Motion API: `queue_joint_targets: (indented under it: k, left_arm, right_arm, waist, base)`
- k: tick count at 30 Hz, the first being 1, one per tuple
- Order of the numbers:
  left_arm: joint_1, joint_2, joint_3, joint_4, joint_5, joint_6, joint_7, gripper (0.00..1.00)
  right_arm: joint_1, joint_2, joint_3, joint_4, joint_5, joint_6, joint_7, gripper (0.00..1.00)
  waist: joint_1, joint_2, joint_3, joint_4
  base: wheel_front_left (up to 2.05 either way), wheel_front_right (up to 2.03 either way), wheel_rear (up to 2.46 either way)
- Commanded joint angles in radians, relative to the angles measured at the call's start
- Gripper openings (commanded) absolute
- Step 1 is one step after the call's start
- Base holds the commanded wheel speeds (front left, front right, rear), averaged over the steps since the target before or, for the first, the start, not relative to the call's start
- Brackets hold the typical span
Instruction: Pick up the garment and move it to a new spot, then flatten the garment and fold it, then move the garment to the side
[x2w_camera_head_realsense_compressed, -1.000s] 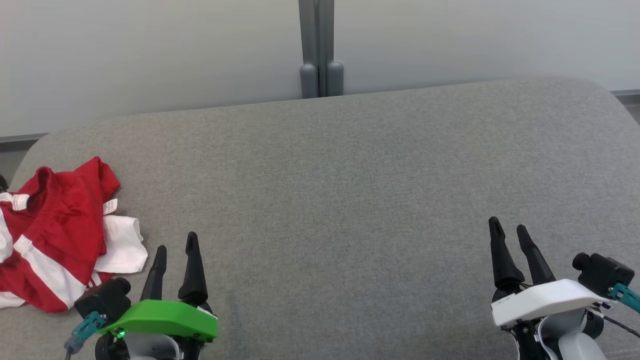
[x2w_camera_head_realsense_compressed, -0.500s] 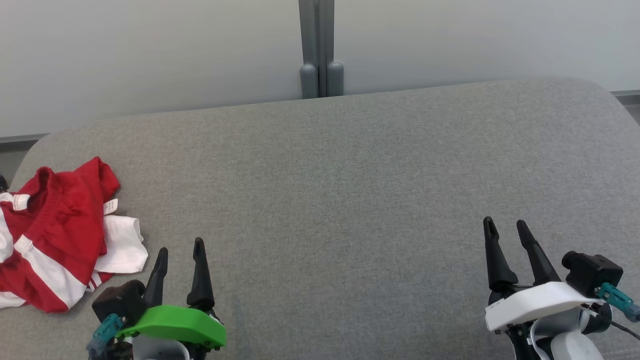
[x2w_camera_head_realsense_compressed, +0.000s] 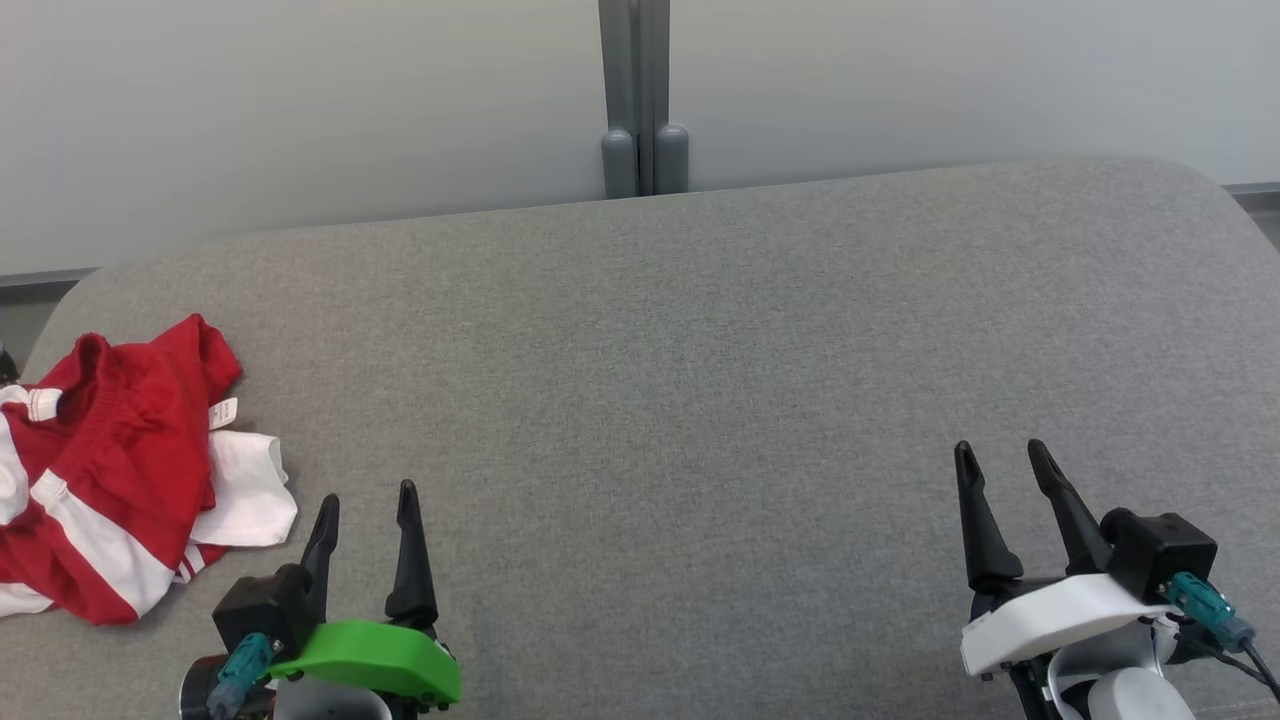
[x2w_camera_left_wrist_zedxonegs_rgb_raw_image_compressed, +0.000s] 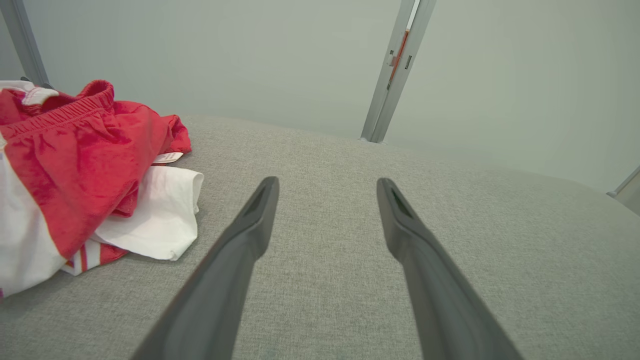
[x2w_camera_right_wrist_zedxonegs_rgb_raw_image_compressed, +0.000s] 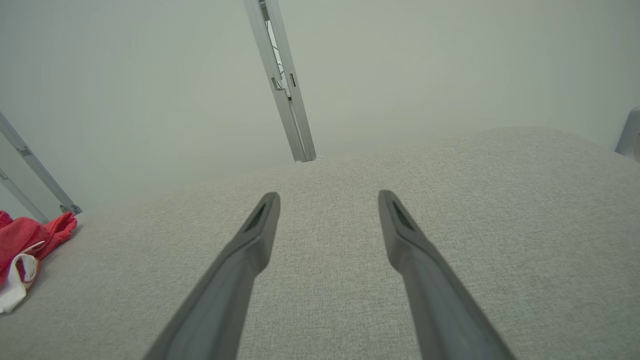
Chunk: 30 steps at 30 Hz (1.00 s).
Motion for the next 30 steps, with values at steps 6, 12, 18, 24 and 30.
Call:
queue_joint_targets:
  k: [6, 12, 18, 24, 30]
  left_arm:
    - [0.01, 0.008, -0.006, 0.001, 0.048, 0.009, -0.019, 1.0]
    - [0.012, 0.009, -0.013, 0.009, 0.074, 0.013, -0.032, 1.0]
    - [0.012, 0.009, -0.021, 0.025, 0.106, 0.018, -0.044, 1.0]
    - [0.009, 0.009, -0.03, 0.034, 0.139, 0.025, -0.055, 1.0]
    - [0.009, 0.01, -0.037, 0.042, 0.171, 0.029, -0.066, 1.0]
  right_arm:
    - [0.003, -0.006, 0.001, 0.004, -0.071, 0.0, -0.02, 1.0]
    - [0.003, -0.006, 0.002, 0.008, -0.123, 0.0, -0.033, 1.0]
    - [0.005, -0.007, 0.002, 0.007, -0.173, 0.0, -0.044, 1.0]
    - [0.007, -0.007, 0.0, 0.005, -0.216, 0.0, -0.055, 1.0]
    - [0.01, -0.007, -0.001, 0.002, -0.258, 0.0, -0.067, 1.0]
  waist:
    - [-0.0001, 0.0, 0.0, 0.002]
    - [-0.0001, 0.0, 0.0, 0.003]
    - [-0.0001, 0.0, 0.001, 0.003]
    - [-0.0001, 0.0, 0.002, 0.004]
    - [-0.0001, 0.0, 0.003, 0.005]
  base:
    - [0.0, 0.0, 0.0]
    - [0.0, 0.0, 0.0]
    - [0.0, 0.0, 0.0]
    - [0.0, 0.0, 0.0]
    - [0.0, 0.0, 0.0]
